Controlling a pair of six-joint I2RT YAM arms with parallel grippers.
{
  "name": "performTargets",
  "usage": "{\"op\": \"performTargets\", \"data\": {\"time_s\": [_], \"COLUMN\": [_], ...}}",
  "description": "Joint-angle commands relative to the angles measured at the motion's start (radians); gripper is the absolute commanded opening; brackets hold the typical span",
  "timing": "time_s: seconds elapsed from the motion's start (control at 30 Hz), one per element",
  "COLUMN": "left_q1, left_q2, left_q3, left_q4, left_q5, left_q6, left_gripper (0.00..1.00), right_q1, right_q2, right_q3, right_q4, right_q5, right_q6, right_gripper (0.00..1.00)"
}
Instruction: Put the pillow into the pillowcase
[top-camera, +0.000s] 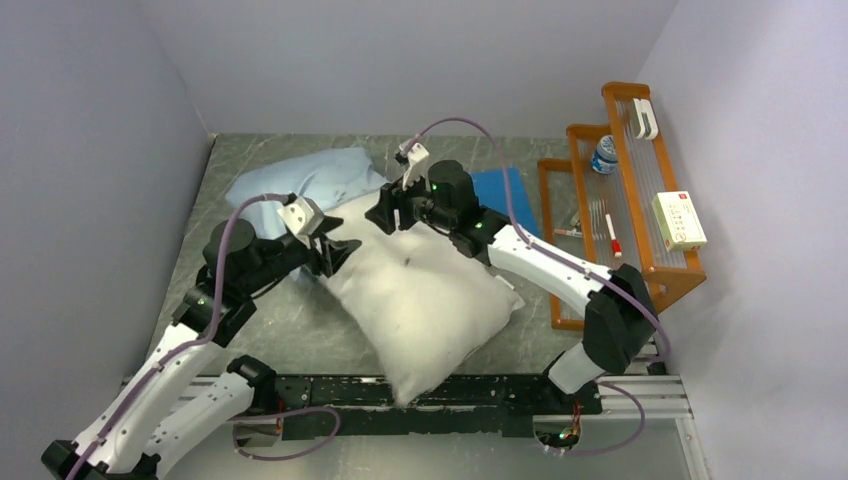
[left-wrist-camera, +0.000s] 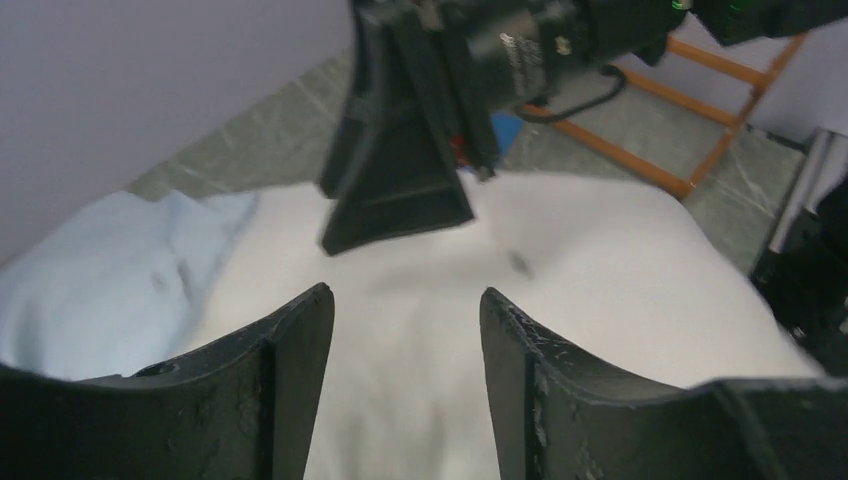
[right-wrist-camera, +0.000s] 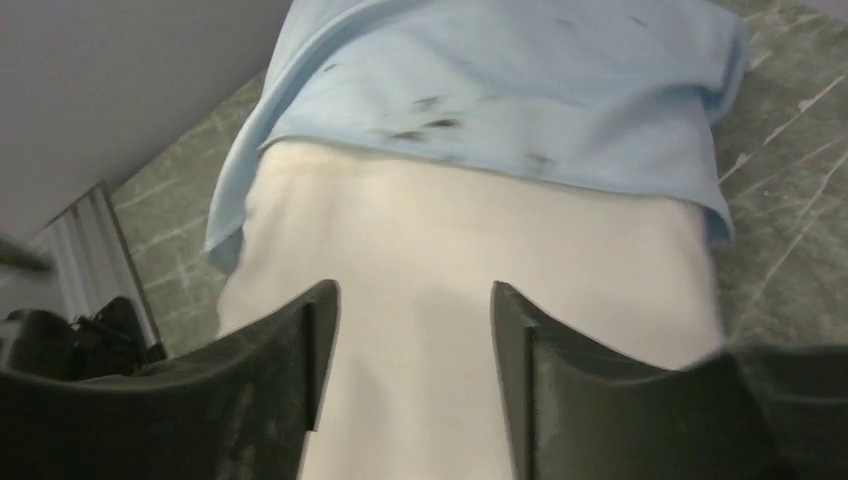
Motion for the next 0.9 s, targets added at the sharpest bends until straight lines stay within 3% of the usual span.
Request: {"op": "performTargets", "data": {"time_s": [0.0,0.17,0.33,0.47,0.73,0.87], "left_q1": [-0.006,-0.005,-0.004,-0.005,-0.005,-0.005], "left_q2": [0.000,0.142,0.339,0.465,0.603,0.651], "left_q3": [0.133,0.281,0.425,0.499,0.502,0.487], "left_q4": [-0.108,-0.231,-0.308,-0.359,-0.309,-0.279], "left_q5": [-0.226,-0.516,-0.656,-0.628,-0.595,-0.541], "left_q6": [-0.029,0.021,0.085,0.129,0.213,0.228], "left_gripper": [0.62,0.73,0.76,0.86,0.81,0.86], "right_q1": [-0.014,-0.063,-0.140,-0.200,-0.233,-0.232], "right_q2": [-0.081,-0.139,-0.065,0.017,0.041,0.024], "right_q3": [0.071,0.077,0.121,0.136,0.045,-0.010], "right_q4": [-0.212,-0.254,-0.280,-0.267,-0.229,-0.200], "right_q5": [-0.054,-0.075,-0.143,-0.237,-0.278,-0.284], "right_q6": [-0.047,-0.003,0.003,0.033,0.037,0.043], "right_gripper": [0.68,0.91,1.00,1.00,0.99,0.98]}}
